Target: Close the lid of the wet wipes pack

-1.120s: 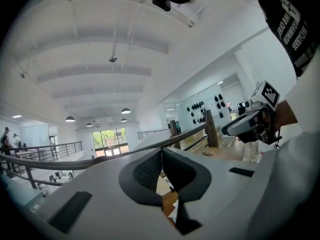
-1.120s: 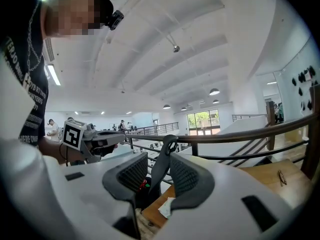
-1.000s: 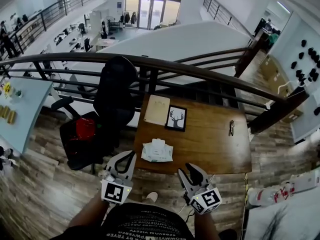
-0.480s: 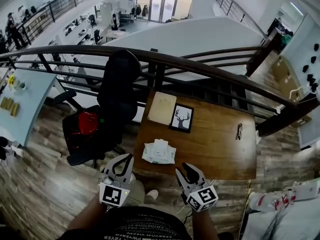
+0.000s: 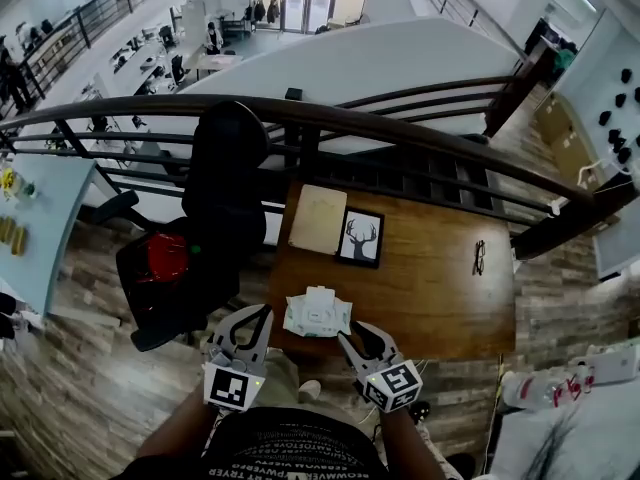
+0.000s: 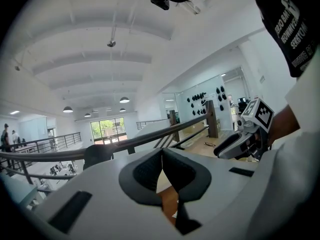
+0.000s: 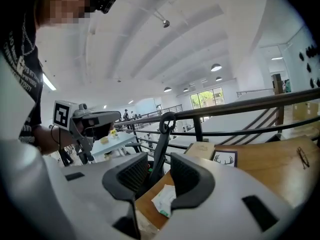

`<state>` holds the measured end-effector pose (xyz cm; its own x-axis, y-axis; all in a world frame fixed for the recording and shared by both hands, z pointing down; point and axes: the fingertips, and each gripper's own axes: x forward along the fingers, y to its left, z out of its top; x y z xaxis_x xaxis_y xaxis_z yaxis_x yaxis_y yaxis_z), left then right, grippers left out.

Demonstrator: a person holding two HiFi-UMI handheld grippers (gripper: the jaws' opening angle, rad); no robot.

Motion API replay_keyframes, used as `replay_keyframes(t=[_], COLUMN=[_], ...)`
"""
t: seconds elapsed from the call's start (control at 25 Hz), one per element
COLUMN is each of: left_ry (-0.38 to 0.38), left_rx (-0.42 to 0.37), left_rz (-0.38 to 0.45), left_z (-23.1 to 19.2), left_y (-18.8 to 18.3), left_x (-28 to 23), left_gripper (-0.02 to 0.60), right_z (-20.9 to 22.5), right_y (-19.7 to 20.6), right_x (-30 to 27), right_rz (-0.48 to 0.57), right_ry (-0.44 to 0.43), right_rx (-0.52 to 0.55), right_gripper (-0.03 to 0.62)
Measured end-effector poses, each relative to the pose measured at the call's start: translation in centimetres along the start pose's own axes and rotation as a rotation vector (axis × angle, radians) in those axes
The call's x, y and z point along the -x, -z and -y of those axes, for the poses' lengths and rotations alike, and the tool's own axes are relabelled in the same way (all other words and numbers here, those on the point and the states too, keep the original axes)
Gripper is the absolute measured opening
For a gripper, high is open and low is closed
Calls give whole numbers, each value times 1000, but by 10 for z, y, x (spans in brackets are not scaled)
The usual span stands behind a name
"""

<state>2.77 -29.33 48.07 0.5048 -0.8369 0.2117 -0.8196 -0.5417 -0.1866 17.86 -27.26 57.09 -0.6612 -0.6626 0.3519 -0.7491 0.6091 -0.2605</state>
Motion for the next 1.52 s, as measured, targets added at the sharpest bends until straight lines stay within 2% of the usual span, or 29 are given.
replay_keyframes(t=[0.28, 0.44, 0.68, 1.12, 1.36, 1.52], left_ry=[32, 54, 104, 173, 202, 194], left_rx=[6, 9, 3, 19, 11, 16], left_rz=[19, 11, -11, -71, -88, -114], left_z=[-30, -45, -55, -59, -55, -60], left_y=[-6, -1, 9, 37, 49, 64], left_x=[-34, -55, -81, -114, -120, -116], left_gripper=[28, 28, 28, 28, 28, 28], right_z=[14, 29, 52, 78, 98, 109], right_y=[6, 18, 49, 111, 149, 171], right_x=[-35, -56, -84, -130, -145, -155], right_rz=[-37, -91, -157, -290, -376, -418], right_ry=[18, 41, 74, 75, 79, 85], right_rx=[-28, -41, -74, -156, -188, -202], right_gripper=[141, 143, 149, 164, 220, 230])
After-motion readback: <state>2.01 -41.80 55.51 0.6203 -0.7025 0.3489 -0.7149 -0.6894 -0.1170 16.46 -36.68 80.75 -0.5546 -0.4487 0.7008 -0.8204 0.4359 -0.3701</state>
